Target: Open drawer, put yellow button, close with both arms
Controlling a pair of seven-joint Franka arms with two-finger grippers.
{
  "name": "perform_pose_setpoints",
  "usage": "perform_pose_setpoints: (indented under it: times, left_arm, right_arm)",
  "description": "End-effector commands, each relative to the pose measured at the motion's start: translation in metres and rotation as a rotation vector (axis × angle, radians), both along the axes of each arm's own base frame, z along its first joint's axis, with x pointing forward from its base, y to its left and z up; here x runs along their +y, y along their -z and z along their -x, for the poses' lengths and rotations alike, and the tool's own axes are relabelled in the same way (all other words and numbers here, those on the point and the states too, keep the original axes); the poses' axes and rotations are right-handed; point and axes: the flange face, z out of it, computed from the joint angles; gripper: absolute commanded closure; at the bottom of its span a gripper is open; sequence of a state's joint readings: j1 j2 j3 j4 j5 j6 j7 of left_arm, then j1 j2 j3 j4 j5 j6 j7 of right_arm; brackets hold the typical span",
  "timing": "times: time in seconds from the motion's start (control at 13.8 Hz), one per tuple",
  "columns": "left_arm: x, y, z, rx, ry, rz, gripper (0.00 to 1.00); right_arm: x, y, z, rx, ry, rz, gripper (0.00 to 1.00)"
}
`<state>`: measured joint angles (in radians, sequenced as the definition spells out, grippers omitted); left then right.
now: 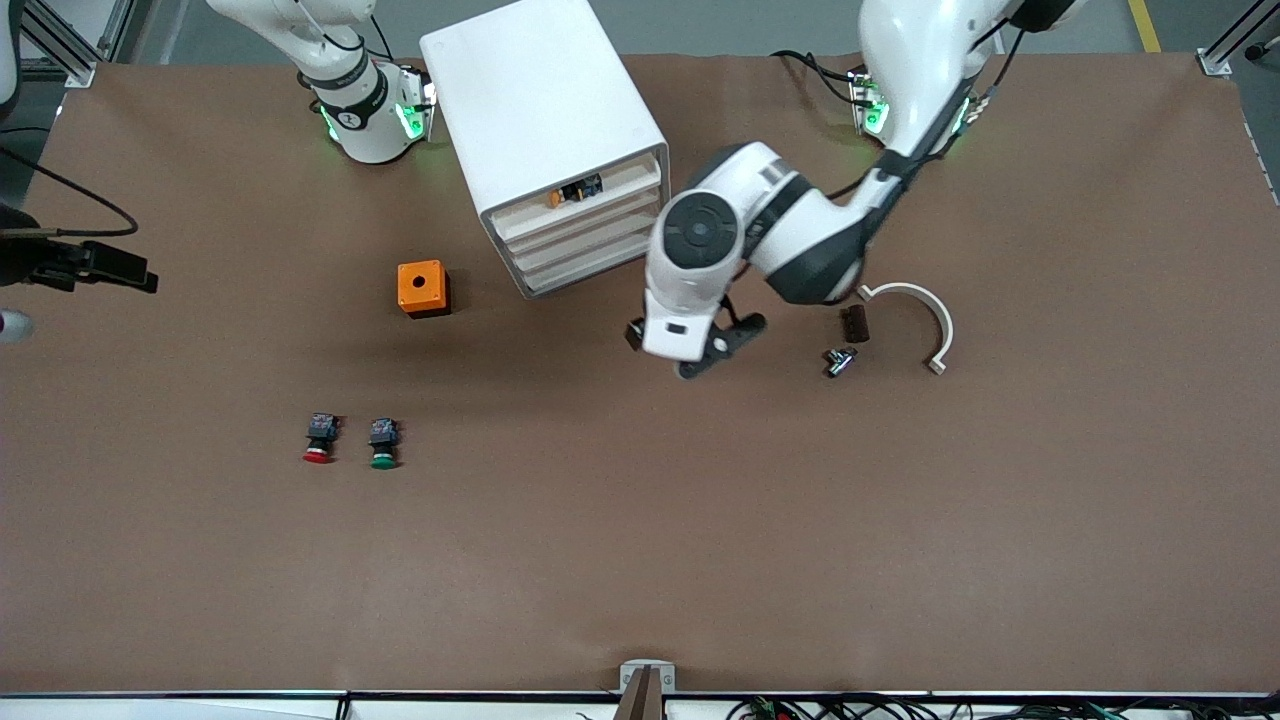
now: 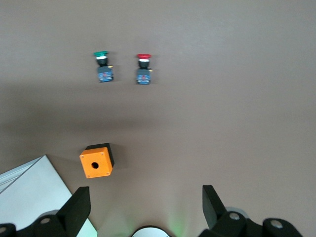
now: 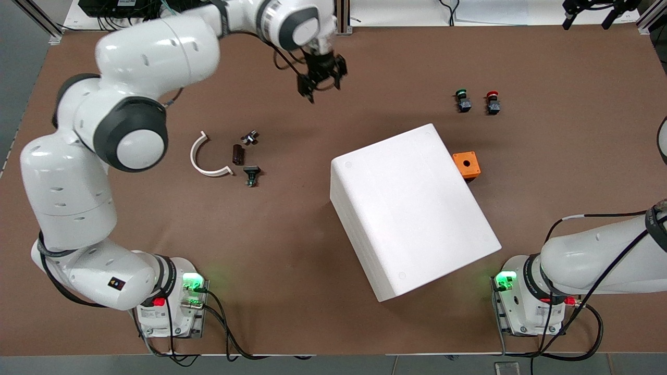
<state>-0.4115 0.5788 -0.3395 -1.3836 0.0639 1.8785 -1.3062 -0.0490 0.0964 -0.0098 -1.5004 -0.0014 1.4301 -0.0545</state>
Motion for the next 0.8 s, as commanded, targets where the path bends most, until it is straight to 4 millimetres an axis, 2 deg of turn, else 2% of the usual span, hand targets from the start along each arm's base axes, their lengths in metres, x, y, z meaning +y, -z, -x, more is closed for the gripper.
perform_pose_setpoints:
  times: [0.0,0.15,0.36,0.73]
  left_arm:
    - [0.078,-0.039,-0.044,-0.066,-0.009,0.007,0.0]
    - [0.14,-0.061,-0.072,-0.088,-0.044,0.006,0.0]
    - [0.216,-0.096,-0.087,-0.097,0.002,-0.021,0.0]
    - [0.299,-0.161,-0.073,-0.099,0.11,-0.072,0.0]
  right_arm:
    - [0.01,-0.008,0.005,-0.003,-0.013,-0.004,0.0]
    - [0.01,-0.008,0.006,-0.011,-0.01,-0.017,0.0]
    - [0.004,-0.007,0.022,-0.063,0.002,-0.015,0.0]
    - [0.003,-0.02,0.032,-0.123,0.004,-0.016,0.0]
